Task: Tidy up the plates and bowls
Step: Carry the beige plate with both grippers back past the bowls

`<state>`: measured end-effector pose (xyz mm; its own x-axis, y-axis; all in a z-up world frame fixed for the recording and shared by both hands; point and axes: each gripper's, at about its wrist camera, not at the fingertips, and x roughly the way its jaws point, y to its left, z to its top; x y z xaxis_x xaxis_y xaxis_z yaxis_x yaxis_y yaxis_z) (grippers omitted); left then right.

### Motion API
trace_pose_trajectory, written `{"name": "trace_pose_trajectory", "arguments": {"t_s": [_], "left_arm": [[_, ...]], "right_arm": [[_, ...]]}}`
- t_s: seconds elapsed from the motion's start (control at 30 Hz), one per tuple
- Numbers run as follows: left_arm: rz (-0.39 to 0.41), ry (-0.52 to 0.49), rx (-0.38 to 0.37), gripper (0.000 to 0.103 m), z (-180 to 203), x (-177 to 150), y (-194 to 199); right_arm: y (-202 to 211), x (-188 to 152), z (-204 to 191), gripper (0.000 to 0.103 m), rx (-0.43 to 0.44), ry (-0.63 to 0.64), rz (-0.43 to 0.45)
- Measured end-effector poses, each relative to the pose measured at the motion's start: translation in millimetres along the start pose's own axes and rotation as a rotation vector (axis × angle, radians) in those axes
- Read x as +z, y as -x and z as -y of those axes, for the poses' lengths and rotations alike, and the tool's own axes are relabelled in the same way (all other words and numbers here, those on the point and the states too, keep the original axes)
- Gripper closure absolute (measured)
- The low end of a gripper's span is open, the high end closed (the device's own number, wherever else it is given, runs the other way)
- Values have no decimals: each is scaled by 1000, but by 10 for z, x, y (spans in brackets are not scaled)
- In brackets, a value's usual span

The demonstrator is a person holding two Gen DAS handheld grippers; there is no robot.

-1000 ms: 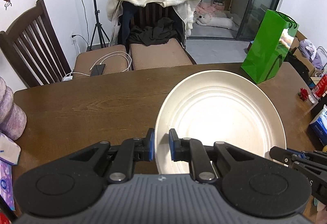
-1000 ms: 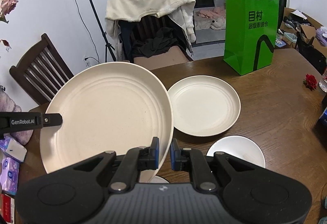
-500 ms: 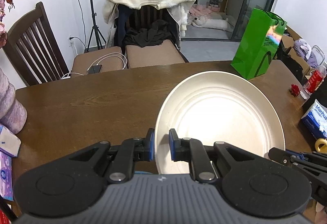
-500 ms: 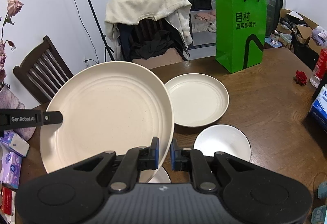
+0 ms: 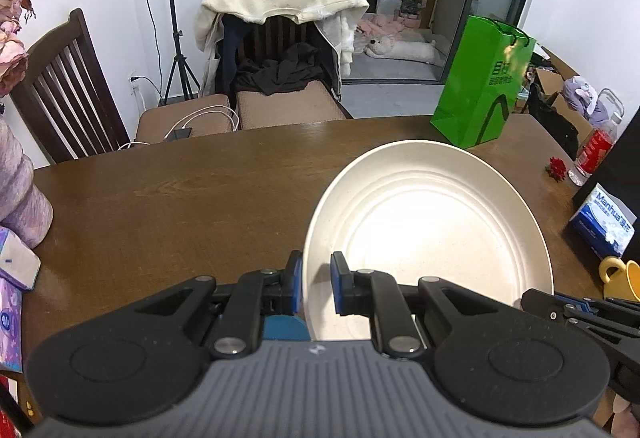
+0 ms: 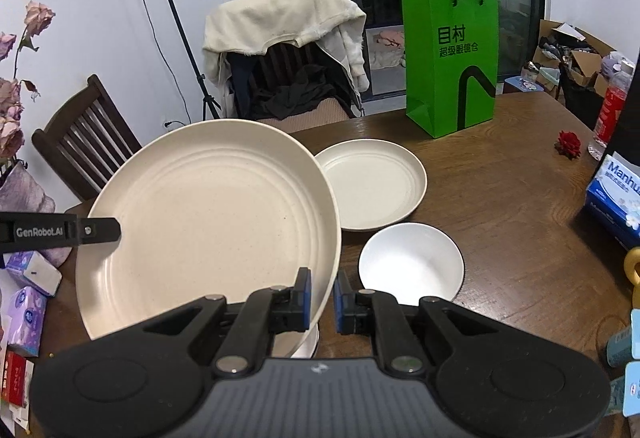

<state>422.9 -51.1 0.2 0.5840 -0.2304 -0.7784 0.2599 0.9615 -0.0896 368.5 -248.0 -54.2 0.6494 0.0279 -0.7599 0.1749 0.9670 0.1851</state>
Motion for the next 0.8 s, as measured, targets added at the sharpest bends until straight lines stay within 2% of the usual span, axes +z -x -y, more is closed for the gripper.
{"name": "trace_pose_trajectory", "arguments": {"t_s": [0.8], "left_arm": [[7, -23, -40, 88, 274, -480, 409]], "right_arm": [[478, -485, 202, 92, -25, -28, 11]]}}
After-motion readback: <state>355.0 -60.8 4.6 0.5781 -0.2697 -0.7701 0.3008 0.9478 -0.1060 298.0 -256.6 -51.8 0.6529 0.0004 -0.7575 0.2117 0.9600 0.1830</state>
